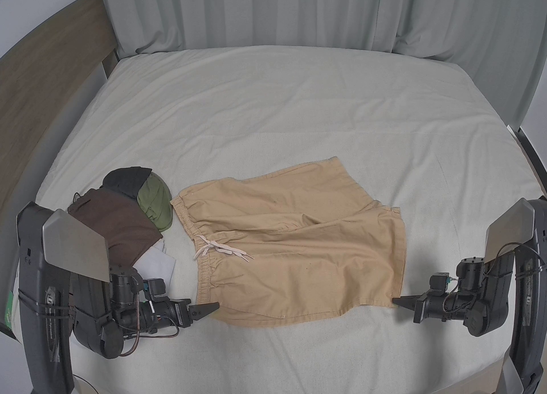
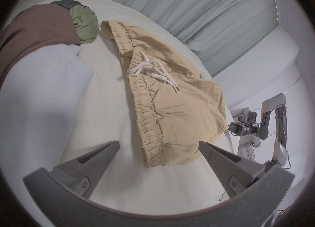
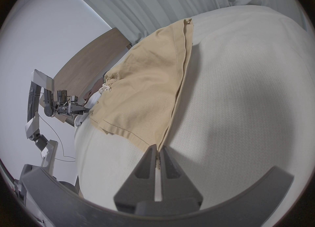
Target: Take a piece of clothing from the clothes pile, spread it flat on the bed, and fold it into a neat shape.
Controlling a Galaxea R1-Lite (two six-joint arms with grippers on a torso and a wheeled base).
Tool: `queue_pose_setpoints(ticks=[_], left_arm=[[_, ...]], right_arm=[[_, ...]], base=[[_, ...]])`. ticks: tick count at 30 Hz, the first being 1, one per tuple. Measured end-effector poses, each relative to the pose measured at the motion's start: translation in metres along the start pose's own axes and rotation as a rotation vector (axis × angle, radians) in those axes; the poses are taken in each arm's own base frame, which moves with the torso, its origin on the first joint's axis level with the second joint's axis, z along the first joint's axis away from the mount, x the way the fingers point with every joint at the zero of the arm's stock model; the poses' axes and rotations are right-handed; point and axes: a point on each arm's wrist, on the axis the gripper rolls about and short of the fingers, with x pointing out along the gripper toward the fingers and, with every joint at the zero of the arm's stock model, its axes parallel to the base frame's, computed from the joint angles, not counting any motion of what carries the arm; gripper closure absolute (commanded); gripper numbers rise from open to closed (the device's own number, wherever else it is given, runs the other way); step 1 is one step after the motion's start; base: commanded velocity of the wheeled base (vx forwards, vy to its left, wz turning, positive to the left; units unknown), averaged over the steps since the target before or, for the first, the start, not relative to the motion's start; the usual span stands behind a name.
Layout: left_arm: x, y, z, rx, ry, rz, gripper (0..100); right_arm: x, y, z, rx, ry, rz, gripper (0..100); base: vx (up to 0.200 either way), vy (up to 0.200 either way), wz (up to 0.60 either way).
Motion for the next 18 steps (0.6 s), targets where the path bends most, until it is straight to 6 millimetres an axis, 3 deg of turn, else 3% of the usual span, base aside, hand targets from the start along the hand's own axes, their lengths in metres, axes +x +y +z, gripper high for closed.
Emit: queue_pose_setpoints(ticks=[16,17,18], left_arm=[[0.013,-0.010,-0.004,-0.067,0.007,0.010,0],[0.013,-0.011,-0.005,-0.066,0.007,0.010,100],[0.013,-0.010,-0.005,-0.067,0.007,0.012,100]], right_arm=[[0.000,-0.001,-0.001,0.002,0.003,-0.001,100],[0.000,-0.001,-0.001,0.002,0.003,-0.001,100],[0.001,-0.001,-0.001,0.002,0.004,-0.001,100]], base=[[0.000,0.000,0.00],[0.000,0.000,0.00],[0.000,0.000,0.00]])
